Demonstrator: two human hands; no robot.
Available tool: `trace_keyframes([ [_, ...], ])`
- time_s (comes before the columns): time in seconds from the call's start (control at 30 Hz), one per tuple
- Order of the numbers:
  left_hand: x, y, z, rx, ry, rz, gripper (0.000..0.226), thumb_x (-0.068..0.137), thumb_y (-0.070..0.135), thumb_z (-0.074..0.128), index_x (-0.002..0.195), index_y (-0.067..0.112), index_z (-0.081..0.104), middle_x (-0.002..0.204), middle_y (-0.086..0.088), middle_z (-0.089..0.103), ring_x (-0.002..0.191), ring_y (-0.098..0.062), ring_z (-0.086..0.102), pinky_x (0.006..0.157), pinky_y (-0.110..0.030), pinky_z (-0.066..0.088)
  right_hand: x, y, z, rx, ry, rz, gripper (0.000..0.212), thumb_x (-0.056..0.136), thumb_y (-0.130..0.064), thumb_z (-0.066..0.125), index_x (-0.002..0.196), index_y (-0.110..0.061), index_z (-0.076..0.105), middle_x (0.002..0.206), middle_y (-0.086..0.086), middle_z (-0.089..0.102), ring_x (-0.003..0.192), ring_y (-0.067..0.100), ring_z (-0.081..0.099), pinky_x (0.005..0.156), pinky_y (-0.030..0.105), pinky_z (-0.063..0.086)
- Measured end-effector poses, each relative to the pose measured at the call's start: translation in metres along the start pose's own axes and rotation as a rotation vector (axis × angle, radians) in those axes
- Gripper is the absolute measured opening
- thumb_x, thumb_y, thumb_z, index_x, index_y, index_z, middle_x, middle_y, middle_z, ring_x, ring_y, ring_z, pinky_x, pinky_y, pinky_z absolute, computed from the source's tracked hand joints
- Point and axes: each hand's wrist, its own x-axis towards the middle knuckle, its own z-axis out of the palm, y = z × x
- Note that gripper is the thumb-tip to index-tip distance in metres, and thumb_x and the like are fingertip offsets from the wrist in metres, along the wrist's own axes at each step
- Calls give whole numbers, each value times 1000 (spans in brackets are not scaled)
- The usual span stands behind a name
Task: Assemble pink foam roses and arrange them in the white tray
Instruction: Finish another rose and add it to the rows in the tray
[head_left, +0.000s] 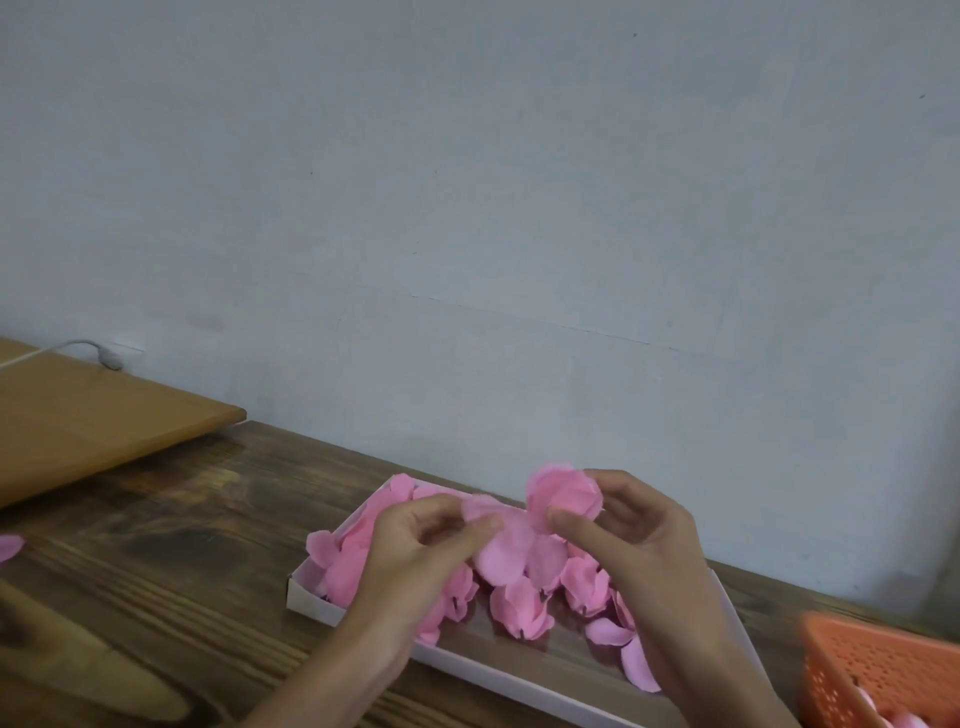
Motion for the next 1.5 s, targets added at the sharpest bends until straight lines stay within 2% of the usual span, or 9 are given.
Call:
trace_keyframes([
  [0.2,-3,-1,5,-101,115,54,30,64,40,82,81,14,82,79,-6,77,76,-10,74,68,-16,56,-1,6,-1,-38,-157,-2,20,79,13,79,95,3,73,89,24,74,52,8,64,49,10,47],
  [0.37,-11,3,13,-31,140,159,21,68,41,80,77,21,81,73,-2,76,71,-9,73,63,-16,55,0,9,1,-223,-239,-111,24,76,-9,87,95,-21,78,101,9,79,94,24,76,77,23,58],
  [0.5,-15,3,15,-9,163,228,6,78,23,85,83,23,81,80,-3,78,79,-16,76,66,-21,59,0,5,2,-267,-214,-123,28,76,-3,85,92,-24,78,116,-1,77,104,22,75,84,30,61],
  [0.67,-16,11,13,-36,130,297,19,71,37,81,83,21,82,80,-5,78,80,-18,76,70,-22,59,-3,-5,3,-132,-225,-28,27,81,12,79,82,-15,74,85,6,77,62,11,71,50,12,50],
  [0.77,-15,16,13,-51,59,309,18,78,37,88,78,20,82,78,-7,76,79,-19,75,70,-21,58,-5,-9,4,-3,-255,27,25,84,16,71,81,-8,68,66,5,69,45,7,61,42,7,42],
  [0.97,-11,12,4,-113,-83,287,36,86,43,66,92,11,82,95,-18,77,100,-39,73,91,-47,60,-4,-10,2,30,-239,68,18,85,4,76,84,-9,65,66,9,68,40,8,53,35,15,35],
  [1.13,-7,10,2,48,-176,132,39,73,46,87,110,34,79,109,-2,80,106,-16,75,88,-23,58,1,-8,-4,30,-128,8,19,83,0,80,92,-3,64,82,23,70,50,18,62,42,14,44],
  [1.3,-6,-1,9,-111,-92,25,35,65,30,88,94,10,84,88,-17,78,79,-23,73,75,-28,61,1,-6,-9,48,-121,10,21,79,-5,80,91,-4,63,80,23,70,53,22,64,45,20,49],
  [1.5,-11,3,12,-218,-45,-26,36,83,25,84,103,-3,76,108,-28,74,104,-40,73,91,-48,61,-4,-8,-5,-6,-218,15,21,79,0,80,83,-10,62,70,16,67,42,14,52,38,16,37],
])
